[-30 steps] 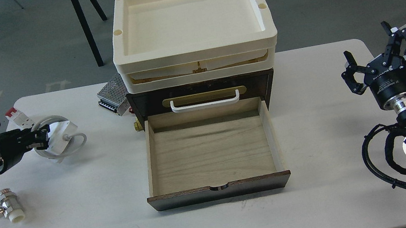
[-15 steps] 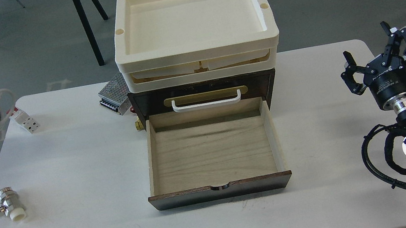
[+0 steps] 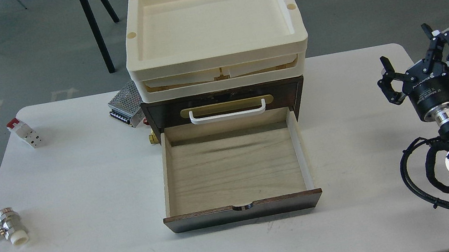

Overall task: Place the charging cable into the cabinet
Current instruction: 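Carry the charger over the open wooden drawer with the left gripper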

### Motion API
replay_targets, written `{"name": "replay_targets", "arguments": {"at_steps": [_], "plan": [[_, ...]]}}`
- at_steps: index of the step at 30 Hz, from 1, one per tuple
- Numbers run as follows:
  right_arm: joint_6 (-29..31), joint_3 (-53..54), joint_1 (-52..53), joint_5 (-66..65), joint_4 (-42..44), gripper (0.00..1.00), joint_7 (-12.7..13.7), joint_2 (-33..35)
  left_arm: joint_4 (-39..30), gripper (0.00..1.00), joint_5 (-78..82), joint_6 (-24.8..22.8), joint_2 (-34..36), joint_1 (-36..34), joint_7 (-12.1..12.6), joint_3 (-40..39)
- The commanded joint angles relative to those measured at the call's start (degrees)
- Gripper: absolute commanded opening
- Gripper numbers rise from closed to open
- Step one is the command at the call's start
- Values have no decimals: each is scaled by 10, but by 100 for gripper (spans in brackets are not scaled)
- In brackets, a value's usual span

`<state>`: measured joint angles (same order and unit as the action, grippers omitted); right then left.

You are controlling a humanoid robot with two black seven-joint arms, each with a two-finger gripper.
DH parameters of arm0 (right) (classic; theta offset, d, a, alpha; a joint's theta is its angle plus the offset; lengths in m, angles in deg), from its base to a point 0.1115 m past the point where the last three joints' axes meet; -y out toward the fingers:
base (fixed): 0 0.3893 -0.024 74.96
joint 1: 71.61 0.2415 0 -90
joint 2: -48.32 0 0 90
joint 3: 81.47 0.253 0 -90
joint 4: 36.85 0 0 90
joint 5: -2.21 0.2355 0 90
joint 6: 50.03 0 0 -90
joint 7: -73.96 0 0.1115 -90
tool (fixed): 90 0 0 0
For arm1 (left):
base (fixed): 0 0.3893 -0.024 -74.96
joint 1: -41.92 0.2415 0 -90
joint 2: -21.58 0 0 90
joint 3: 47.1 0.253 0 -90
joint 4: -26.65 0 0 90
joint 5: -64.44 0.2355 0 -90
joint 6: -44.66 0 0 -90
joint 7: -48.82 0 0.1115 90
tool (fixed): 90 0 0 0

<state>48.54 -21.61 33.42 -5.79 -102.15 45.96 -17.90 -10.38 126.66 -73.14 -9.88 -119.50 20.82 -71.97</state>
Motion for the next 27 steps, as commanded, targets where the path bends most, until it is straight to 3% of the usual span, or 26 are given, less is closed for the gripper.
{"name": "replay_targets", "arguments": {"at_steps": [1, 6, 14, 20, 27], "plan": [[0, 0, 0, 0, 0, 99, 0, 0, -108, 1, 1, -2, 29, -29, 0, -18], [0, 0, 0, 0, 0, 99, 0, 0, -246, 1, 4, -2, 53, -78, 0, -24], [0, -1, 0, 0, 3, 99, 0, 0, -405, 1, 22, -2, 44, -106, 0, -22], [0, 0, 0, 0, 3, 99, 0, 0, -480, 1, 69, -2, -2, -95, 0, -15], [0, 0, 1, 0, 3, 99, 0, 0, -507, 1, 117, -2, -52, -78, 0, 33]]}}
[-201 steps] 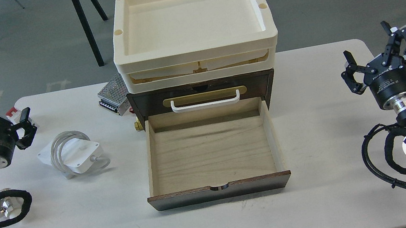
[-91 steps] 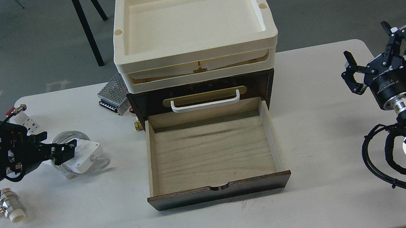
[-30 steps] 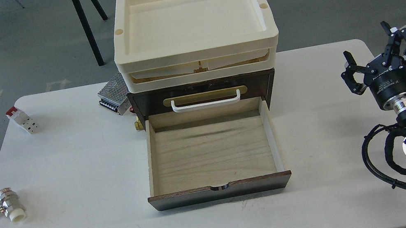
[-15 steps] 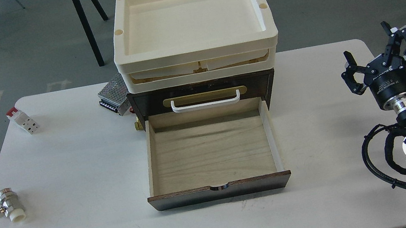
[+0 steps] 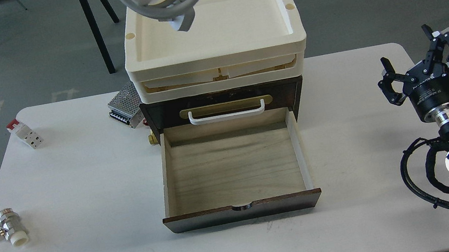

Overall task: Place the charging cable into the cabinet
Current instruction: 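Carry the charger over the open wooden drawer with the left gripper, then lower the charger into the drawer and open the left gripper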

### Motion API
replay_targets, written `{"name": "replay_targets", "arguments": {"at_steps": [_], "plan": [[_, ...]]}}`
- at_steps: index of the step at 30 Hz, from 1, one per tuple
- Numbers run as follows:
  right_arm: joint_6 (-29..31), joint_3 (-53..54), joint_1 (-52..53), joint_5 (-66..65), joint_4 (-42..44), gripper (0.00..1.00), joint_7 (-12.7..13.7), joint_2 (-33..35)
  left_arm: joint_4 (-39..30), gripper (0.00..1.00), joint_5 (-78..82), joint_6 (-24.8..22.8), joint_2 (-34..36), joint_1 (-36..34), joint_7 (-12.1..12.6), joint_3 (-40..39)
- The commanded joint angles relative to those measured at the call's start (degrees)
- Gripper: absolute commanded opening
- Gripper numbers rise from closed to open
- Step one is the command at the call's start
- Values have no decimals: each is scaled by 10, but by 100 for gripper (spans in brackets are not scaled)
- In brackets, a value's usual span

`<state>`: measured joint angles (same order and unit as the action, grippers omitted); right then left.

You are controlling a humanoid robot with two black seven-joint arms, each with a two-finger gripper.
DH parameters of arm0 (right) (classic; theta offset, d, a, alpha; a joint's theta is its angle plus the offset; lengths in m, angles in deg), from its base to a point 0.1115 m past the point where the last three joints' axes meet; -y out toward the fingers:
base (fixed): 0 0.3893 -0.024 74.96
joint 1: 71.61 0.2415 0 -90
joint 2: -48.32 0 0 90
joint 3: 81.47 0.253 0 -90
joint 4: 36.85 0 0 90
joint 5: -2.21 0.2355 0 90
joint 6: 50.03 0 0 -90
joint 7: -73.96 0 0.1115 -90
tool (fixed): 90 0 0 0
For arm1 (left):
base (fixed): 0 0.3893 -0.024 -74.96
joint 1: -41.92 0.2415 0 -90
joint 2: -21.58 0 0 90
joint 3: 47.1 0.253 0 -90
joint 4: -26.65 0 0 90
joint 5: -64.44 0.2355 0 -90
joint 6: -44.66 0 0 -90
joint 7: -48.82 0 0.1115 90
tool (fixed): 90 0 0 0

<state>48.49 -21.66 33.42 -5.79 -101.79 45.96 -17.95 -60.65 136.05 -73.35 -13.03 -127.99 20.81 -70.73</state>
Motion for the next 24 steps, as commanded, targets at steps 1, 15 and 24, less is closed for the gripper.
{"name": "replay_targets", "arguments": {"at_steps": [1, 15, 24], "plan": [[0, 0, 0, 0, 0, 99, 0, 0, -4, 1, 32, 0, -26, 11, 0, 29], [0, 0, 1, 0, 1, 99, 0, 0, 15, 1, 183, 11, -101, 179, 0, 64], [0, 0, 1, 0, 1, 99, 0, 0, 67, 2, 218, 36, -136, 238, 0, 66]]}}
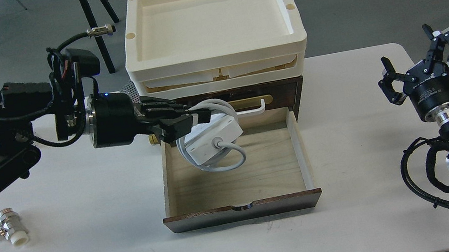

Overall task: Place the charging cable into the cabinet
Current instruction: 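Lower the charger into the drawer and open the left gripper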

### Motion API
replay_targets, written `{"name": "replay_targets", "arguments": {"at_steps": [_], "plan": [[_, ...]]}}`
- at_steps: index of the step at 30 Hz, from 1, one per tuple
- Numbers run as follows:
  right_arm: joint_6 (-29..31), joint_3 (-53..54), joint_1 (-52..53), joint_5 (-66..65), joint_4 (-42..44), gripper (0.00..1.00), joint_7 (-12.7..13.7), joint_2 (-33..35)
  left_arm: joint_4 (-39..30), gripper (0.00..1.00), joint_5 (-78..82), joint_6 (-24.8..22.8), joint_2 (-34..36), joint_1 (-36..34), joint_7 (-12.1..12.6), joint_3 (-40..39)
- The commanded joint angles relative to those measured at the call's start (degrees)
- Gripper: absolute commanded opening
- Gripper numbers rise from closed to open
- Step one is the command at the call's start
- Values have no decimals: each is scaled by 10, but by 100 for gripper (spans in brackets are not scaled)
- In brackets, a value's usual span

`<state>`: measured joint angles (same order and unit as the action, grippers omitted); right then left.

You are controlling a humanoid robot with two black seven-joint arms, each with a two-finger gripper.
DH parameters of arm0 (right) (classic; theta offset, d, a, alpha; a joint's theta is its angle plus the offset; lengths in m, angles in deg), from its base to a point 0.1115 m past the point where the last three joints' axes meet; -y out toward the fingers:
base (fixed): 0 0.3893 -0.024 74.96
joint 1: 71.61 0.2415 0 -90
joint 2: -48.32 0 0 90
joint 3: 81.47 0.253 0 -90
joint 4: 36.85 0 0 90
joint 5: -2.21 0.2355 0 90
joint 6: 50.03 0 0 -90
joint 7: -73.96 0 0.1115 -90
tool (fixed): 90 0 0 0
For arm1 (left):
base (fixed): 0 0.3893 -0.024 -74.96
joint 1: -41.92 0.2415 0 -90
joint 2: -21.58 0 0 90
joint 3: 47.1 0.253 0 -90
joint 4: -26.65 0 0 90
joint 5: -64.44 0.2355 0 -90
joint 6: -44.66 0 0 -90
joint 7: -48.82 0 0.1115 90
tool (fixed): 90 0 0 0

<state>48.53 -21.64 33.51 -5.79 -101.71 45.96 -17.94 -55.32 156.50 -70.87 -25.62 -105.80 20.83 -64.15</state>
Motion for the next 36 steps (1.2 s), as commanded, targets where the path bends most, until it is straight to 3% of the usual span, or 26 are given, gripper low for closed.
{"name": "replay_targets", "arguments": {"at_steps": [1, 24, 36], "plan": [[0, 0, 0, 0, 0, 99, 0, 0, 19, 2, 15, 12, -15, 23, 0, 0], [1, 0, 0, 0, 3, 99, 0, 1, 180, 3, 59, 65, -123, 85, 0, 5], [1, 0, 0, 0, 3, 99, 0, 0, 223, 8, 57, 106, -176, 86, 0, 64]]}}
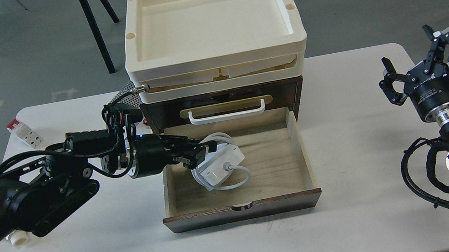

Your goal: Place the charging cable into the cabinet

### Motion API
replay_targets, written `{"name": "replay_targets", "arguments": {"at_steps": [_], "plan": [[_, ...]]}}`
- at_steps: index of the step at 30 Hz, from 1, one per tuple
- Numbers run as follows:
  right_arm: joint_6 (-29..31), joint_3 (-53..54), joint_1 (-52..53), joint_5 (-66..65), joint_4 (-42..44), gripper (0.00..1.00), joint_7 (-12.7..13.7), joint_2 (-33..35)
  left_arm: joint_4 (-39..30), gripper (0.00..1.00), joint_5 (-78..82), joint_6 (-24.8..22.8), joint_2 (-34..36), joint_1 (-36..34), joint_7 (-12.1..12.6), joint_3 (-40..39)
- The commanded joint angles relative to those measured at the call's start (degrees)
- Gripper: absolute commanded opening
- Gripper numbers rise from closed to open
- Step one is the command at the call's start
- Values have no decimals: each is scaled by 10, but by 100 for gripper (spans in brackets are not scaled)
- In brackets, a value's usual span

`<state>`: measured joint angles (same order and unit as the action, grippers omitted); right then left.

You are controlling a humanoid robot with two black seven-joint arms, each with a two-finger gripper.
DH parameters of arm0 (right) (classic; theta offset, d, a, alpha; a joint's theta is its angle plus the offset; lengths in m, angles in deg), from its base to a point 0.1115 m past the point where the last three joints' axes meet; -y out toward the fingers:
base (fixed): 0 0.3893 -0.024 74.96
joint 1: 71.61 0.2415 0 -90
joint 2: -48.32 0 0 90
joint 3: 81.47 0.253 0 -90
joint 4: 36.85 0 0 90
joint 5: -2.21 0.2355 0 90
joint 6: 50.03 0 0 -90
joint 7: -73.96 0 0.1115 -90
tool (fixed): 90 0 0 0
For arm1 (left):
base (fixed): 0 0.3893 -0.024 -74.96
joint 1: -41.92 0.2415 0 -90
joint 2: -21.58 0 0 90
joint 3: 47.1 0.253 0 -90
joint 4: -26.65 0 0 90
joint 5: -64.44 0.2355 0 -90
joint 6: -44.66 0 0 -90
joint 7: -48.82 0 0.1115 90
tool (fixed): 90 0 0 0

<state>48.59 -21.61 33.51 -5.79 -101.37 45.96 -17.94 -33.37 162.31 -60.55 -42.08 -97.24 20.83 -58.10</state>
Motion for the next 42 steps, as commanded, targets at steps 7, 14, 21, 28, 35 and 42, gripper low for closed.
{"name": "replay_targets", "arguments": {"at_steps": [7, 14, 21, 28, 35, 42], "plan": [[0, 0, 0, 0, 0, 99, 0, 0, 29, 34, -8, 3, -29, 0, 0, 3], [0, 0, 0, 0, 0, 99, 0, 0, 29, 63, -10, 3, -32, 0, 0, 2], [0, 0, 0, 0, 0, 99, 0, 0, 25, 83, -9, 0, -29, 0, 0, -2], [0, 0, 0, 0, -1, 99, 0, 0, -13, 86, -10, -6, 20, -1, 0, -5], [0, 0, 0, 0, 0, 99, 0, 1, -83, 87, -61, -14, 109, 0, 0, -3], [0, 0, 0, 0, 0, 99, 0, 0, -118, 87, -176, -15, 215, 19, 0, -11]]}}
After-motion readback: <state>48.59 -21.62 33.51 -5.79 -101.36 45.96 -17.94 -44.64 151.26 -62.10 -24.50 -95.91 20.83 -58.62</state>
